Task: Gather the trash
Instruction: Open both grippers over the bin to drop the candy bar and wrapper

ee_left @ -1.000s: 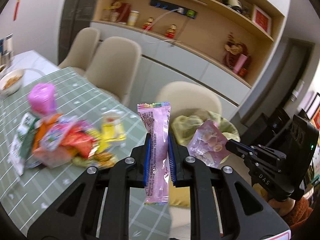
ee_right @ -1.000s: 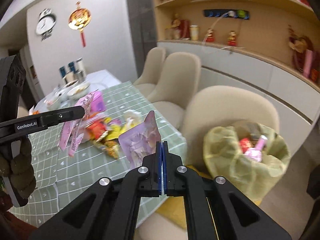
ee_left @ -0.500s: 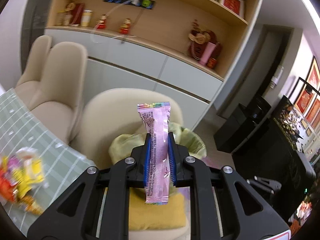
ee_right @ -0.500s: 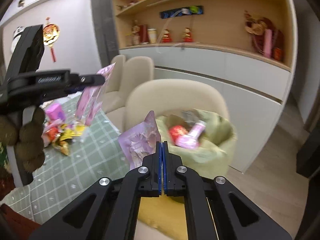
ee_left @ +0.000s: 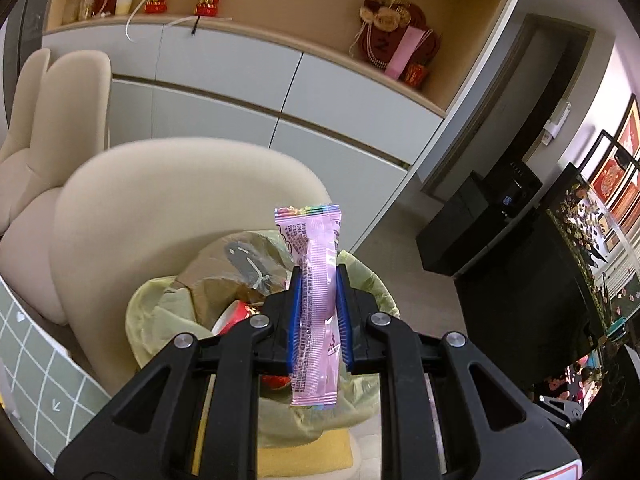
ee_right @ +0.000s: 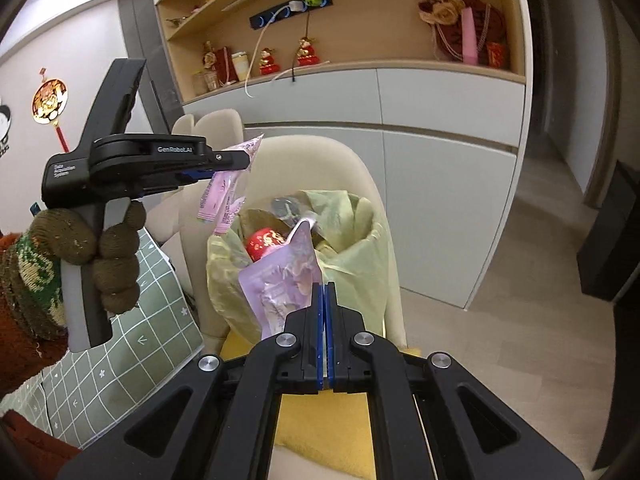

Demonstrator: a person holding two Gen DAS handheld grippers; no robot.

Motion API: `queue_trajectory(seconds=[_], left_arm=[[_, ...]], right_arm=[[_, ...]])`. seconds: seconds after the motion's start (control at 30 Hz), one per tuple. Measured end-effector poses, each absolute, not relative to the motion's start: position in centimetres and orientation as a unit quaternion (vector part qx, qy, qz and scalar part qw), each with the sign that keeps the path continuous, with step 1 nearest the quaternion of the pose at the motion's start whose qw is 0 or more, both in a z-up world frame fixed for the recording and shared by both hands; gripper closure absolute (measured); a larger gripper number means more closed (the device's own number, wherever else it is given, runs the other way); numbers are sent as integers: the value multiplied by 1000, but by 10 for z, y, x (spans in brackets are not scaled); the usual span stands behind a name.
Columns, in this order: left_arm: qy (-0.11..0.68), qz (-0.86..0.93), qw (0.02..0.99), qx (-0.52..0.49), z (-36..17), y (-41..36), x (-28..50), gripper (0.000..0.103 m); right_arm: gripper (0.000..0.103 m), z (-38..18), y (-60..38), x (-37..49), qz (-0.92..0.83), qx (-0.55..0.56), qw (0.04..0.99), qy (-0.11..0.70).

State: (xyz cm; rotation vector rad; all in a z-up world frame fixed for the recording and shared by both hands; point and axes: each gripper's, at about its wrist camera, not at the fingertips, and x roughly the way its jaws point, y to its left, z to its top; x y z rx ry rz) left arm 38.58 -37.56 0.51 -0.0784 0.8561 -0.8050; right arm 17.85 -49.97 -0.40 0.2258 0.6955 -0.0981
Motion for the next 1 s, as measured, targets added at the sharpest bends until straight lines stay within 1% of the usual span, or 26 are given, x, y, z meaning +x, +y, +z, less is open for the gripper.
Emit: queue_trajectory(seconds=[0.13,0.2,0.27,0.33,0.37,0.47,0.6,0.7,0.83,0.9,1.0], left_arm=[[411,-380,828,-36,-1,-382,392,88],[416,-381,825,-43,-5,-382,397,84],[415,-379,826,-45,-6,-382,400,84],[414,-381,825,-45,-6,-383,402,81],[416,-383,823,-47,-7,-383,403,76],[429,-384,815,-65,-10,-377,407,59],[436,-361,820,-86,-8,-353,405,58],[437,-340,829,-79,-5,-331,392,58],[427,-316,845,-67,-1,-302,368,58],[423,-305,850,-73,0,-284,358,54],[423,-277,858,-86,1,-257,350,54]], right_arm=[[100,-9,-503,183,-47,118,930,344],[100,-10,-503,184,-46,119,930,344],[100,-9,-502,187,-44,118,931,344],[100,-8,-501,190,-41,113,932,343],[100,-6,-501,192,-41,109,932,342],[100,1,-502,198,-47,94,936,337],[100,14,-508,210,-52,86,941,323],[100,19,-512,228,-43,82,943,319],[100,13,-512,260,-22,89,940,330],[100,9,-508,274,-16,79,938,336],[100,-2,-502,298,1,72,934,351]])
